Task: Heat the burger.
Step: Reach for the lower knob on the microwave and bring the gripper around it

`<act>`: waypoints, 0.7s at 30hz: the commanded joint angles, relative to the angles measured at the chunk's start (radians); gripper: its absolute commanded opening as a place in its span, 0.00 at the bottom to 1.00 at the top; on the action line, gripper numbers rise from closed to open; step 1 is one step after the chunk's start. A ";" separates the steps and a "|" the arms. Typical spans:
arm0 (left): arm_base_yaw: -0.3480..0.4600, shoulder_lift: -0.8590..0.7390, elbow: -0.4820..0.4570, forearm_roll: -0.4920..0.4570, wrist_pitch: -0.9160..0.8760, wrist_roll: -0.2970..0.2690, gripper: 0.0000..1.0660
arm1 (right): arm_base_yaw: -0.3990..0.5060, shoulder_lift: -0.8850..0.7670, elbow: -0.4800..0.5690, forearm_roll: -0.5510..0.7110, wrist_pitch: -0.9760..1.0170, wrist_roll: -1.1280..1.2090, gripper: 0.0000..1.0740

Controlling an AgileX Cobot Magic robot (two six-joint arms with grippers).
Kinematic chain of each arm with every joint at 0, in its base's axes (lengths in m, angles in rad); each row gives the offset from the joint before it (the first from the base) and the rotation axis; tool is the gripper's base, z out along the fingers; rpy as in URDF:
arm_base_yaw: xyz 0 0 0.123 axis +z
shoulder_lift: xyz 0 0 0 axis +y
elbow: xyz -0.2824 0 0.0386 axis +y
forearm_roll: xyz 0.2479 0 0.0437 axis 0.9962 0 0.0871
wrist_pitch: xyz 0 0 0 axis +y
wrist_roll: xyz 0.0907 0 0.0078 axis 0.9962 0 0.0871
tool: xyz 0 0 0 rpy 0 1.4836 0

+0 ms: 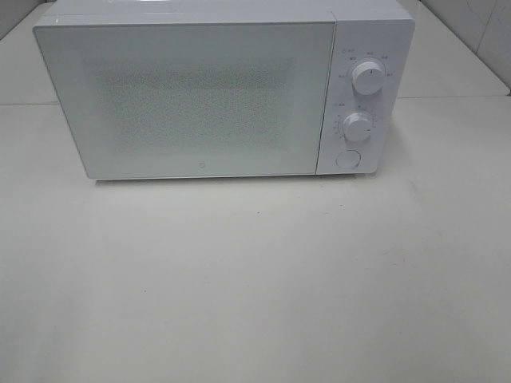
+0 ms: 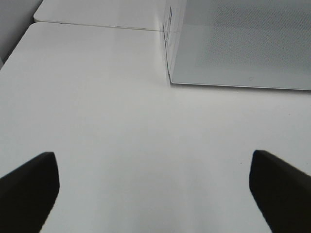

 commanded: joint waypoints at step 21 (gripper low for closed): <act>-0.001 -0.027 0.004 -0.009 -0.008 -0.003 0.92 | -0.006 0.045 -0.017 0.001 -0.122 0.012 0.72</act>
